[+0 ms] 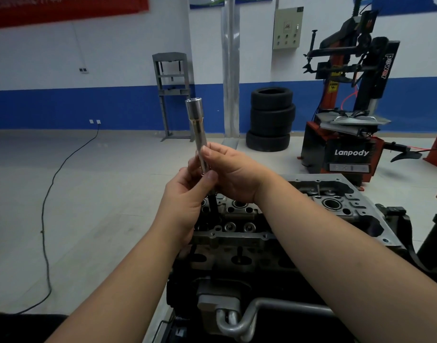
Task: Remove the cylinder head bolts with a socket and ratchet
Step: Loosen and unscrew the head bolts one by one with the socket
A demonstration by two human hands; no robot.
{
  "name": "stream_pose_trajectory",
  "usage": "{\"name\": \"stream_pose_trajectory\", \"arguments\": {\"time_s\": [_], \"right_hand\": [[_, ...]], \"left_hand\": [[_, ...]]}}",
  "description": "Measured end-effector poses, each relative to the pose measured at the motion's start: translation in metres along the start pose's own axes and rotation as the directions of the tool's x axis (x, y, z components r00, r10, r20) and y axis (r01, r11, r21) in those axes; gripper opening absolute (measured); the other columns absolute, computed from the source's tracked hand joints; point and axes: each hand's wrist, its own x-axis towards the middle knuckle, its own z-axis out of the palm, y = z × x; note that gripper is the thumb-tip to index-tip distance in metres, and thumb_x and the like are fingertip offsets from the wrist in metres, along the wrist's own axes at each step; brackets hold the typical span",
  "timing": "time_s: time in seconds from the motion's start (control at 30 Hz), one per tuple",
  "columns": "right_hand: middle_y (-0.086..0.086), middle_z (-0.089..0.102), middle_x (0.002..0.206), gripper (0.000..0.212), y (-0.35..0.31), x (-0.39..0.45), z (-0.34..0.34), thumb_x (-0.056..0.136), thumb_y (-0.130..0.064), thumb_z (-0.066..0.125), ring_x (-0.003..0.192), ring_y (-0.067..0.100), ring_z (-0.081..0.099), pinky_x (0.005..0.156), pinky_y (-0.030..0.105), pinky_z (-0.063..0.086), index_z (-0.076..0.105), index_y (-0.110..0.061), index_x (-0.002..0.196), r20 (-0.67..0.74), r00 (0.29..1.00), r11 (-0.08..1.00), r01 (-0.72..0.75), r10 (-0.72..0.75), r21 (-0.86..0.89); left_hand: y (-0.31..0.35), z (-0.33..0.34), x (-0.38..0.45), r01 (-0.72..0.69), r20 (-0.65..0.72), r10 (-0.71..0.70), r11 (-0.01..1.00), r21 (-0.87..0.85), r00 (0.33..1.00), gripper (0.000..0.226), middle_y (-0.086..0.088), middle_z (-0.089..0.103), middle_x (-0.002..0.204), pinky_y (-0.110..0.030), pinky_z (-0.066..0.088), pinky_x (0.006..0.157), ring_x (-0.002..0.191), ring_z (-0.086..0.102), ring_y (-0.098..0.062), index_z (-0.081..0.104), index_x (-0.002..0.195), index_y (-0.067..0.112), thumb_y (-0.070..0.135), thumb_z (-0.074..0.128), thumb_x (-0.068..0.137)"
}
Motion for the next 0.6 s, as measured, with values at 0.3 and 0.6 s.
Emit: {"name": "stream_pose_trajectory", "arguments": {"time_s": [0.3, 0.6], "right_hand": [[-0.002, 0.067, 0.091, 0.036, -0.0013, -0.0015, -0.0003, 0.099, -0.044, 0.046, 0.083, 0.011, 0.063, 0.074, 0.026, 0.052, 0.067, -0.016, 0.102, -0.042, 0.998, 0.999, -0.044, 0.043, -0.023], [0.006, 0.060, 0.087, 0.031, -0.0008, -0.0006, 0.0006, 0.097, -0.039, 0.048, 0.083, 0.021, 0.058, 0.082, 0.041, 0.048, 0.060, -0.011, 0.095, -0.041, 0.999, 1.000, -0.015, 0.013, -0.026]], "left_hand": [[0.0001, -0.0015, 0.0014, 0.046, 0.005, -0.046, 0.998, -0.047, 0.999, 0.026, -0.003, 0.079, 0.104, -0.037, 0.051, 0.094, 0.104, 0.073, -0.017, 0.078, 0.102, 0.026, 0.042, 0.062, 0.089], [0.0009, -0.0010, 0.0008, 0.032, 0.007, -0.032, 0.999, -0.004, 0.999, 0.025, -0.001, 0.077, 0.113, -0.037, 0.052, 0.096, 0.111, 0.071, -0.015, 0.078, 0.105, 0.032, 0.047, 0.061, 0.095]]}}
